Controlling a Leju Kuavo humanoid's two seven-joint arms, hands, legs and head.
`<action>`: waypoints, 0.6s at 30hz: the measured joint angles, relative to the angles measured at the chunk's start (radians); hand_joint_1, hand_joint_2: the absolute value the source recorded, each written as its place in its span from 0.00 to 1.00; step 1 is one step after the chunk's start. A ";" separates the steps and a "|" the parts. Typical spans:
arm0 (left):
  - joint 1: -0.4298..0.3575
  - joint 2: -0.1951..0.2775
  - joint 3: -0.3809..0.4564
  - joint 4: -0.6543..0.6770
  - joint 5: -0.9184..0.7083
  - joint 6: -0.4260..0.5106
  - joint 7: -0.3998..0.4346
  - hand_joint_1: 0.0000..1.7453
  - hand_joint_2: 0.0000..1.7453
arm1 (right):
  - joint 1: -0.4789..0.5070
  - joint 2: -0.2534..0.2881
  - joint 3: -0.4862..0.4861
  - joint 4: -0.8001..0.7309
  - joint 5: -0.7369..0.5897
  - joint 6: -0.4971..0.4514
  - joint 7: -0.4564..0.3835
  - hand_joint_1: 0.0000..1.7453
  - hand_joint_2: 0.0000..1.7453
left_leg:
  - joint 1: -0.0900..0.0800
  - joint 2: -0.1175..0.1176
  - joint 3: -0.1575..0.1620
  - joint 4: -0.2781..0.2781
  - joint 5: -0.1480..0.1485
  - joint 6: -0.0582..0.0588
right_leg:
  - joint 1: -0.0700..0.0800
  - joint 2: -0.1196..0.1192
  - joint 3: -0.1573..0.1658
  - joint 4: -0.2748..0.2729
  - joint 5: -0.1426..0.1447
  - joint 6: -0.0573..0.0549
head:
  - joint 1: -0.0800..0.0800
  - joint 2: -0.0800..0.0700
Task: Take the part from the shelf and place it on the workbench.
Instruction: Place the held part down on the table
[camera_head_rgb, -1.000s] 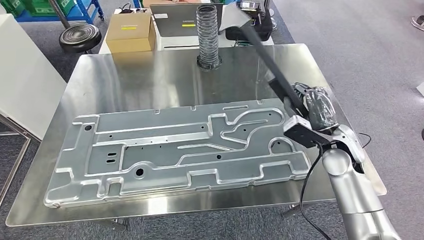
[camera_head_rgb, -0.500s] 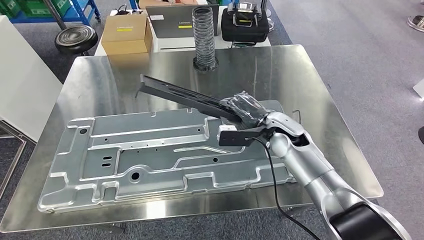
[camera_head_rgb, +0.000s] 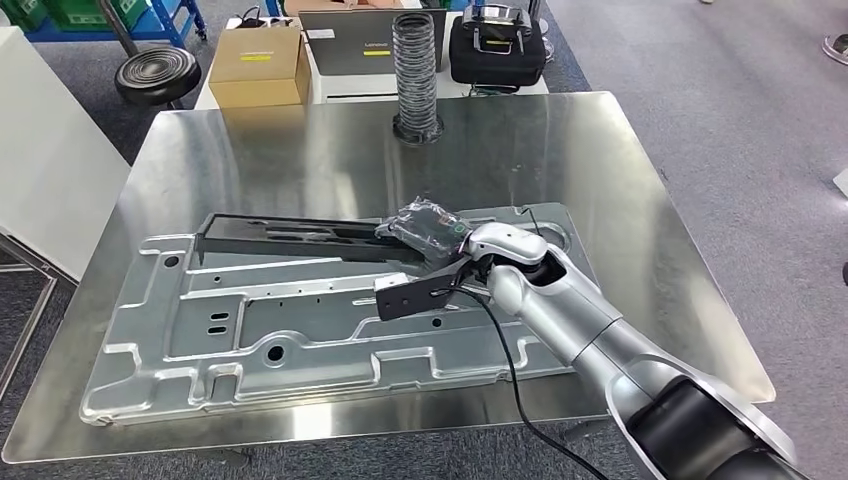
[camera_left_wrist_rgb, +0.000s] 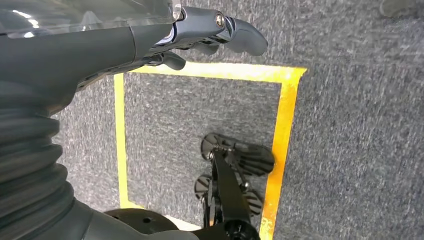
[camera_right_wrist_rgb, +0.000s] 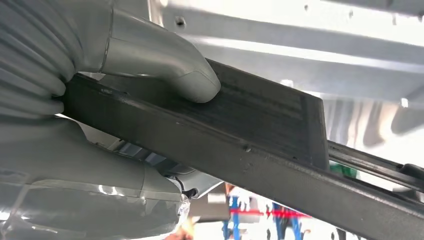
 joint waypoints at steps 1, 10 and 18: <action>0.000 -0.001 0.000 0.000 -0.001 0.000 -0.001 0.00 1.00 | -0.002 0.007 0.012 0.014 -0.001 0.006 0.000 1.00 1.00 | 0.000 0.000 0.000 -0.001 -0.001 -0.005 | -0.002 0.000 0.002 -0.004 0.002 -0.004 | 0.000 0.000; 0.006 -0.005 0.000 0.000 -0.007 0.000 -0.017 0.00 1.00 | -0.026 0.068 0.105 0.137 -0.020 0.026 -0.011 1.00 1.00 | 0.014 0.004 -0.089 0.211 -0.078 -0.036 | -0.012 0.001 0.022 -0.014 0.002 -0.018 | -0.002 0.000; 0.000 -0.005 0.000 0.000 -0.010 -0.003 -0.031 0.00 1.00 | -0.050 0.076 0.134 0.176 -0.032 0.037 -0.018 1.00 1.00 | 0.015 0.002 0.016 0.006 -0.016 -0.024 | -0.007 0.011 0.023 0.000 -0.010 0.002 | -0.001 0.000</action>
